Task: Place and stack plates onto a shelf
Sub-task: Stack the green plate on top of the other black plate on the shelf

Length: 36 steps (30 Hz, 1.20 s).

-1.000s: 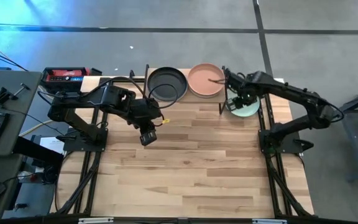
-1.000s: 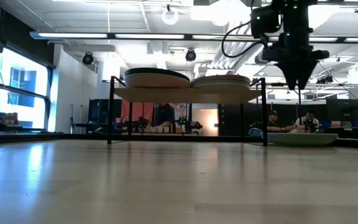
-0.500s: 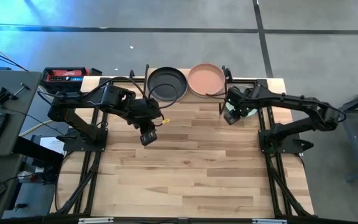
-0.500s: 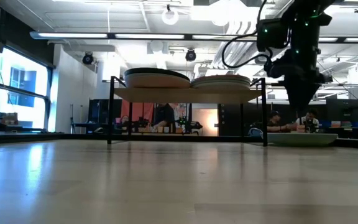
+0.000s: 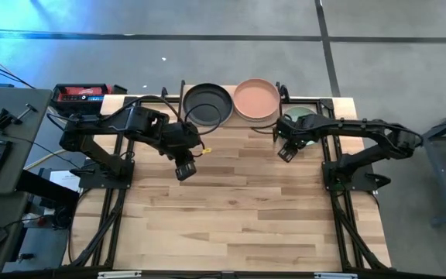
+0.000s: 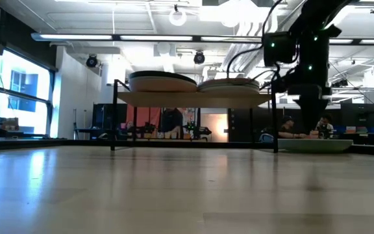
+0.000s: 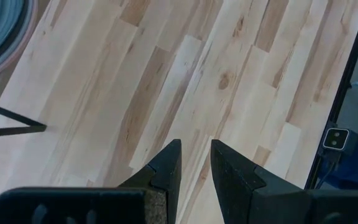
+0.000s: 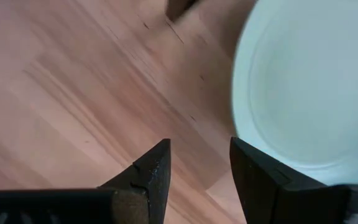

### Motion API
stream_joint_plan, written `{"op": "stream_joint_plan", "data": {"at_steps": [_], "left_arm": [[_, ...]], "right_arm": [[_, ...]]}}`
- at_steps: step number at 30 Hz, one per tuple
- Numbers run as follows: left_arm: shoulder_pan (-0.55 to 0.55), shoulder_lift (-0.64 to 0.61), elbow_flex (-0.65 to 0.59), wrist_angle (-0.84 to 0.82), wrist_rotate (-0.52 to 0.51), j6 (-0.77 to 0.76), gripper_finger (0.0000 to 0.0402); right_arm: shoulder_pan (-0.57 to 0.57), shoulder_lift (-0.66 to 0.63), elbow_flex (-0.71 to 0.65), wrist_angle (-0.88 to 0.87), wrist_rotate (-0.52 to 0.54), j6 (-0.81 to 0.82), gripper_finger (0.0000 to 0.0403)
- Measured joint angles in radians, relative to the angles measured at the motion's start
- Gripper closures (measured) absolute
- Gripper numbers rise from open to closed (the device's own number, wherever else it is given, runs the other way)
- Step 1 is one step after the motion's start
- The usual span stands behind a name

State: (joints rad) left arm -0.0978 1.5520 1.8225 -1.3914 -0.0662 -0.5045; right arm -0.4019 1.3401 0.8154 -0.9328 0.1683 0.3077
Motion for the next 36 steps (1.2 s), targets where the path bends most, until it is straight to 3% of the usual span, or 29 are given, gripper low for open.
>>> {"op": "stream_joint_plan", "data": {"at_steps": [8,19,36], "left_arm": [[0.000,0.000,0.000,0.002,-0.002,0.000,0.0326],[0.000,0.000,0.000,0.004,-0.002,0.000,0.0326],[0.000,0.000,0.000,0.005,-0.005,0.000,0.0326]], "right_arm": [[0.000,0.079,0.000,0.012,0.067,0.024,0.0263],[-0.029,0.079,0.000,-0.001,0.086,0.024,0.0263],[0.055,0.004,0.000,-0.172,0.138,0.028,0.0263]]}}
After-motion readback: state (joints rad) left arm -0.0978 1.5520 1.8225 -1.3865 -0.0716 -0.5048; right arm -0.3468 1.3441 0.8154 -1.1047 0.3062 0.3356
